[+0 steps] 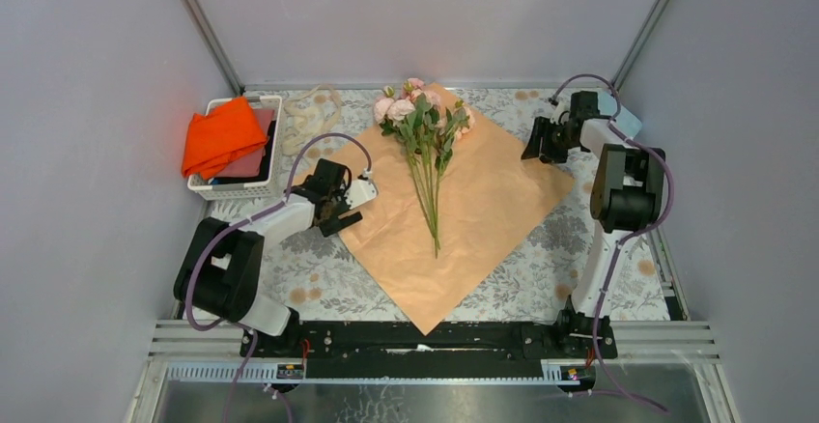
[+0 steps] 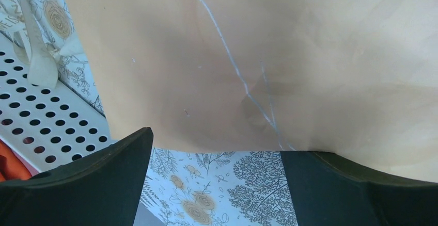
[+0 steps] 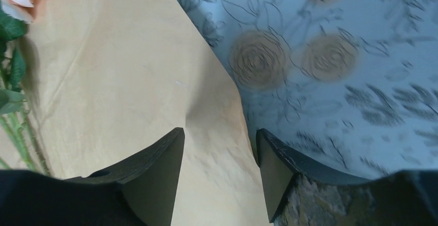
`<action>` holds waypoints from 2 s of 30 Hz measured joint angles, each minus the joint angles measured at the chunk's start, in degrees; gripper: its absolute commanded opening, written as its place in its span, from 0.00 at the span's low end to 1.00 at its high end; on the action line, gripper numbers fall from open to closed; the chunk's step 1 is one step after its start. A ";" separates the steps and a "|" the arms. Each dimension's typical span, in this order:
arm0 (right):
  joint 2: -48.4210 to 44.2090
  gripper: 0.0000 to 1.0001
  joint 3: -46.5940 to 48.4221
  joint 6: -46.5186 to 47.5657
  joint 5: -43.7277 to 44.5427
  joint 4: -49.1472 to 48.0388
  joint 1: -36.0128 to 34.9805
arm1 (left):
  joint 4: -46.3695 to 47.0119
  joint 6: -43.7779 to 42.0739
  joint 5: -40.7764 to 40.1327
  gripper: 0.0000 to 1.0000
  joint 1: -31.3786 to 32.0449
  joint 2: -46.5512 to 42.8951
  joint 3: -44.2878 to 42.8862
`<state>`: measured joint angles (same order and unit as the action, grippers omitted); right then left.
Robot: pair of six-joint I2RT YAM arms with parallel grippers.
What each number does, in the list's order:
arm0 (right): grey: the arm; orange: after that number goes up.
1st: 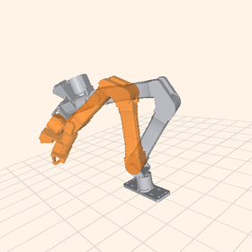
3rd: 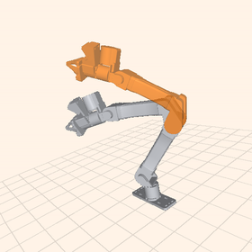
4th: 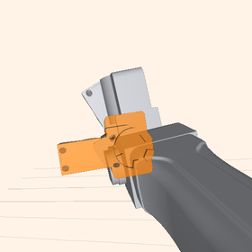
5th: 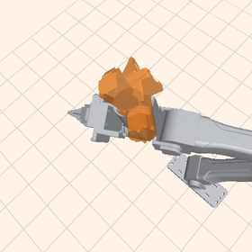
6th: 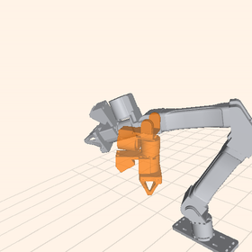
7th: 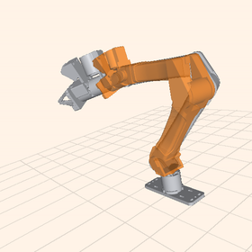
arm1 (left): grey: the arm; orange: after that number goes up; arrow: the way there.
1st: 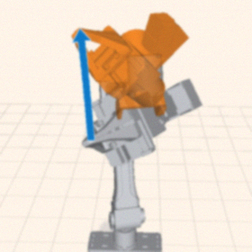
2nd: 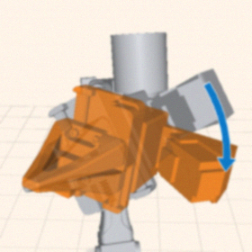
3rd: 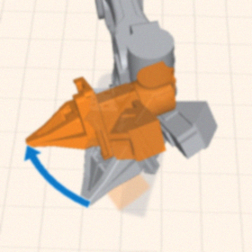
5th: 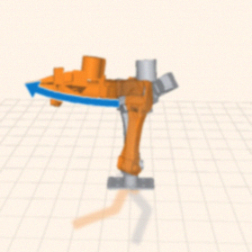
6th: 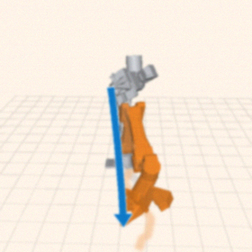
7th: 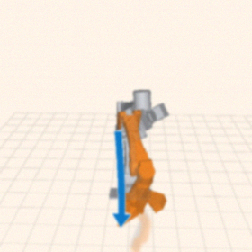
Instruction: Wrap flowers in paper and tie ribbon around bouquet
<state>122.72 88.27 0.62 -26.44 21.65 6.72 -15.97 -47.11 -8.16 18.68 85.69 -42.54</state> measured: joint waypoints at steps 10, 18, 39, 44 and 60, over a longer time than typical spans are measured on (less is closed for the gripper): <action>-21.68 0.69 -9.57 14.67 18.25 2.84 -23.02 | -1.09 -0.57 6.32 0.99 0.24 -1.44 0.00; -53.62 0.74 -39.34 42.69 -3.61 0.02 -38.51 | -6.03 -1.57 9.55 0.99 0.74 -5.44 0.04; -60.59 0.67 -63.47 64.15 -4.48 -6.47 -67.45 | -18.27 -7.45 36.98 0.99 16.20 -20.61 5.49; -59.06 0.65 -63.73 64.54 -0.68 -9.60 -67.87 | -16.37 -7.76 38.73 0.99 16.74 -20.09 7.06; -57.09 0.77 -62.71 68.72 3.93 -10.38 -67.98 | -13.73 -7.80 39.23 0.99 17.31 -20.02 8.00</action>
<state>65.63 25.56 69.34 -22.50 11.27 -61.25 -29.69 -54.92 31.07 35.99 65.67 -34.54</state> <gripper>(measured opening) 0.724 0.986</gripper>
